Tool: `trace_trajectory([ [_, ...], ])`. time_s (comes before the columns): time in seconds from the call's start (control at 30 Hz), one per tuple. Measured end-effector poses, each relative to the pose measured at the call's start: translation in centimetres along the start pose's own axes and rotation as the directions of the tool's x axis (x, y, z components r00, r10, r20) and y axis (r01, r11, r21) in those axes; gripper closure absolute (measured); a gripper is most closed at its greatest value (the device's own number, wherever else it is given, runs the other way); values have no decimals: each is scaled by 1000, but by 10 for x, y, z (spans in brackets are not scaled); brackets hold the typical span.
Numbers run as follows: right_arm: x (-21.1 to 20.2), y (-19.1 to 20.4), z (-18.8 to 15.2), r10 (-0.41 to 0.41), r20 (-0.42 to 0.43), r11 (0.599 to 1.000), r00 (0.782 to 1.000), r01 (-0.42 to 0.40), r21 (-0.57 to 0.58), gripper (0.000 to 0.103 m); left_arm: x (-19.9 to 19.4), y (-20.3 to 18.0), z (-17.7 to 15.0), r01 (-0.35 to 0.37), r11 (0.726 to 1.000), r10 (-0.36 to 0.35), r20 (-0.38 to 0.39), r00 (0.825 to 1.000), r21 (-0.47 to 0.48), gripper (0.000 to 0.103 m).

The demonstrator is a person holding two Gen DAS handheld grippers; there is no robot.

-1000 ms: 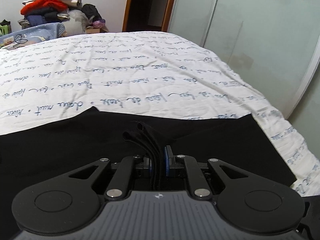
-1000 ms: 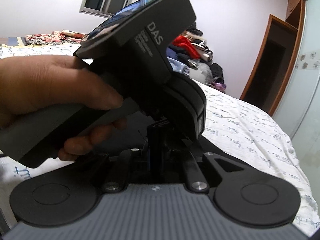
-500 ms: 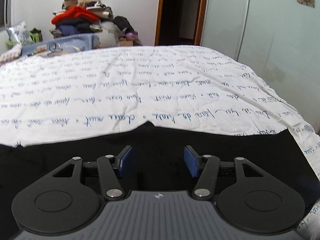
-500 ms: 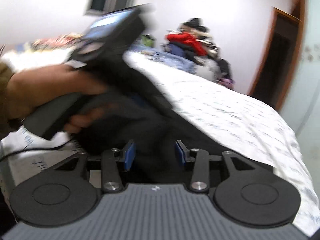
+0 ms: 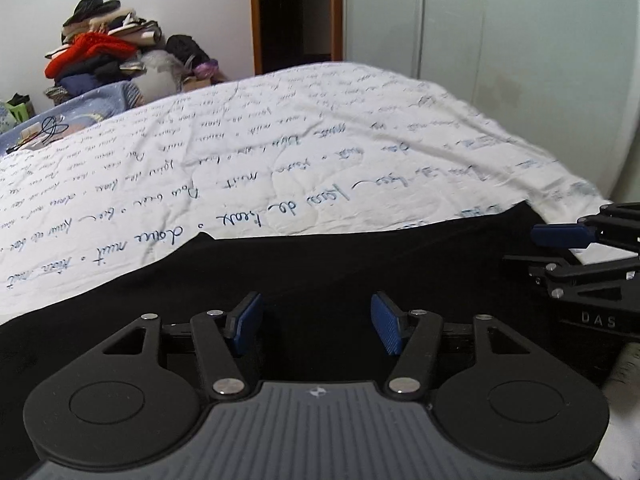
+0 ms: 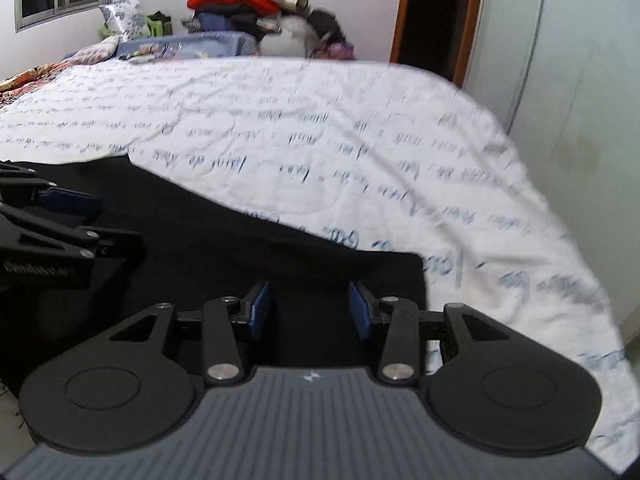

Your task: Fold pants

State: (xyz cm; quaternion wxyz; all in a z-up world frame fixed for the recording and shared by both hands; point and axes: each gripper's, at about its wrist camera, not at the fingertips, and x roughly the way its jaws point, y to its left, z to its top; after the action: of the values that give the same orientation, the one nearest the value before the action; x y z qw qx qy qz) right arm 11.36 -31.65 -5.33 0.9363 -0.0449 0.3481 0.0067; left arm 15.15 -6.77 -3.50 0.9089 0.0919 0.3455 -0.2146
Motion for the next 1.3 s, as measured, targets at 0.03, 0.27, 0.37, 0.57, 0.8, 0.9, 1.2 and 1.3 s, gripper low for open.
trace_trajectory([
  [0.03,-10,5,-1,-7,15,1000,1000,7,-12,63,-7,-1,-3,5,1000,-5,7,1000,9,44],
  [0.27,-43,25,-22,-2,4,996,1000,2,-90,49,-12,-24,-35,-19,992,21,-14,1000,121,38],
  [0.37,-48,20,-24,-20,14,999,1000,20,-51,46,-23,-25,-34,-46,993,45,14,999,107,35],
  [0.57,-63,24,-34,-56,16,995,998,57,-83,43,-25,-31,-42,-95,990,96,-10,995,104,15],
  [0.8,-78,21,-37,-51,51,998,997,53,-28,40,-36,-39,-47,-87,990,87,-2,996,111,15],
  [0.9,-70,21,-42,-57,18,998,998,57,-39,38,-33,-40,-52,-92,992,93,-12,996,89,15],
  [1.2,-83,16,-39,-53,59,998,997,52,27,33,-41,-39,-53,-104,994,104,-24,994,26,15],
  [1.3,-82,23,-37,-46,68,999,997,45,18,27,-43,-39,-52,-115,993,116,-25,993,22,15],
])
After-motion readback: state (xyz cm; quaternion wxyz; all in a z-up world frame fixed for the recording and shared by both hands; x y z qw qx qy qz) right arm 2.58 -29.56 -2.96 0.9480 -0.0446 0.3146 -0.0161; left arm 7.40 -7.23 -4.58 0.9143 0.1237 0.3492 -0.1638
